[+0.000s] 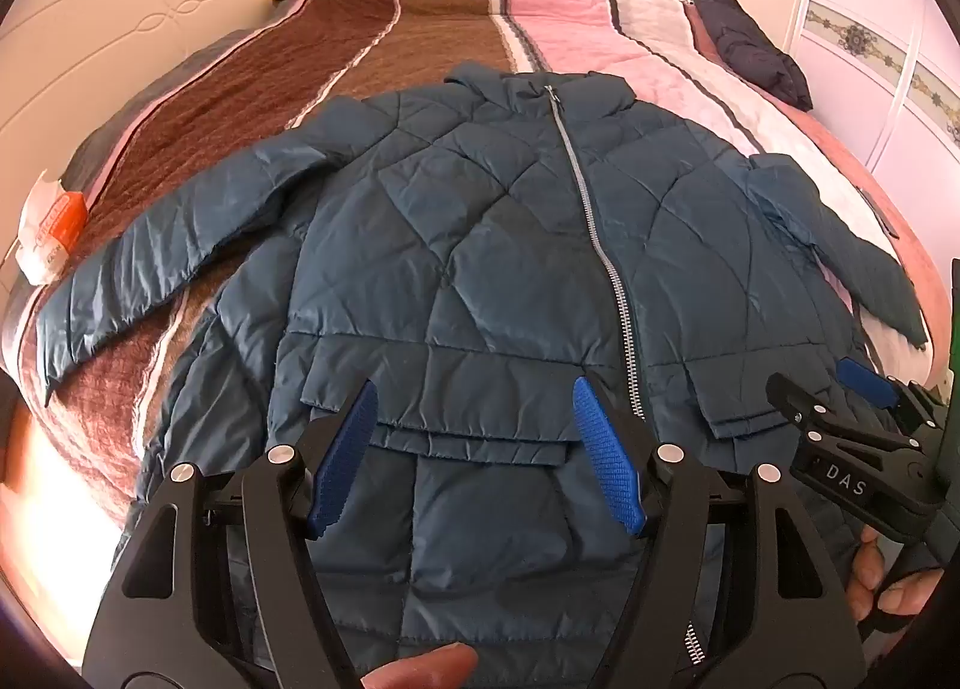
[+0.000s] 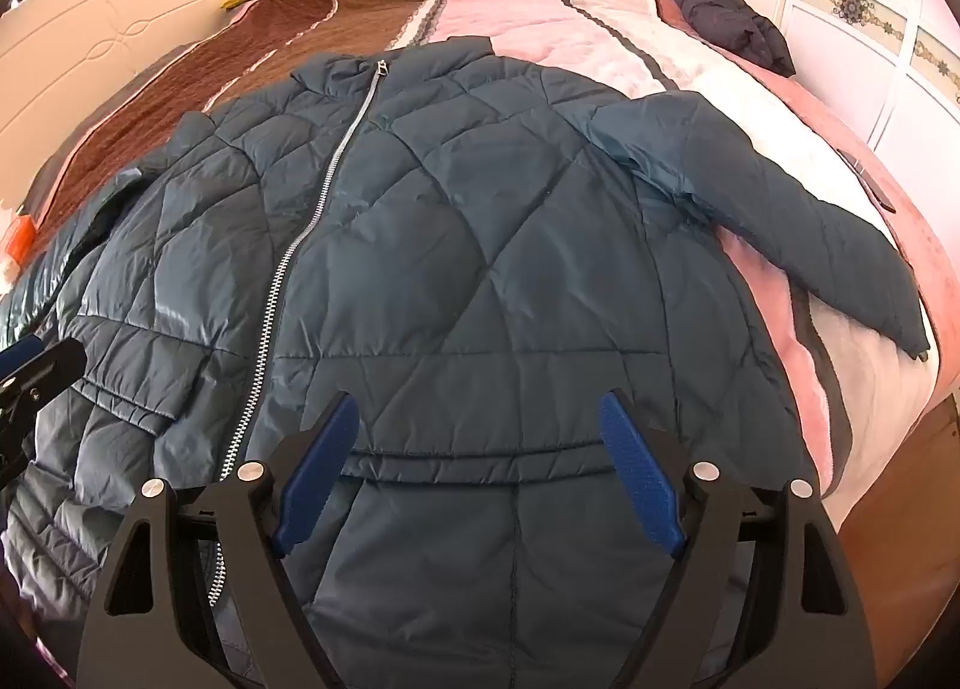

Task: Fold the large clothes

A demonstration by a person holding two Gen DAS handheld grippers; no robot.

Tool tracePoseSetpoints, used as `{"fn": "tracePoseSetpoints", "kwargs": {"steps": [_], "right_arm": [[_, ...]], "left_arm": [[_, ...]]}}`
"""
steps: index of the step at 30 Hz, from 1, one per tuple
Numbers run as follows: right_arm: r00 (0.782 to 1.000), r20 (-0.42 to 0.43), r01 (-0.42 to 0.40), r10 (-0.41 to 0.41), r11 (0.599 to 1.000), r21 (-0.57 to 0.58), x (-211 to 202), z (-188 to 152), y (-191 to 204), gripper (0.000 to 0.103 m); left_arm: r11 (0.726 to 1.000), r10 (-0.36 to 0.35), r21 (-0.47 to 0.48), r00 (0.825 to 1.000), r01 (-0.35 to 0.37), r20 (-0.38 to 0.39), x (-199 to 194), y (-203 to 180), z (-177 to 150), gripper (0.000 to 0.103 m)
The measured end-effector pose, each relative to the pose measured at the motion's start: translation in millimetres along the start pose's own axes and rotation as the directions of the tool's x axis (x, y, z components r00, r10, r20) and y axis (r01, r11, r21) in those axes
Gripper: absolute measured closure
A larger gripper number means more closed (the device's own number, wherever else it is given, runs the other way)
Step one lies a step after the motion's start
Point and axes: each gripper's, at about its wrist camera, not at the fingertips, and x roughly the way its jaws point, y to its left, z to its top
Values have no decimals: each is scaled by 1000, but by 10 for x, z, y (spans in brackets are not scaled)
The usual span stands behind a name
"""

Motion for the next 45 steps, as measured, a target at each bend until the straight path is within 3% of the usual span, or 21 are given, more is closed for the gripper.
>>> {"fn": "tracePoseSetpoints", "kwargs": {"steps": [45], "right_arm": [[1000, 3, -15, 15, 1000, 18, 1, 10, -47, 23]], "left_arm": [[1000, -8, 11, 1000, 8, -20, 0, -18, -53, 34]]}}
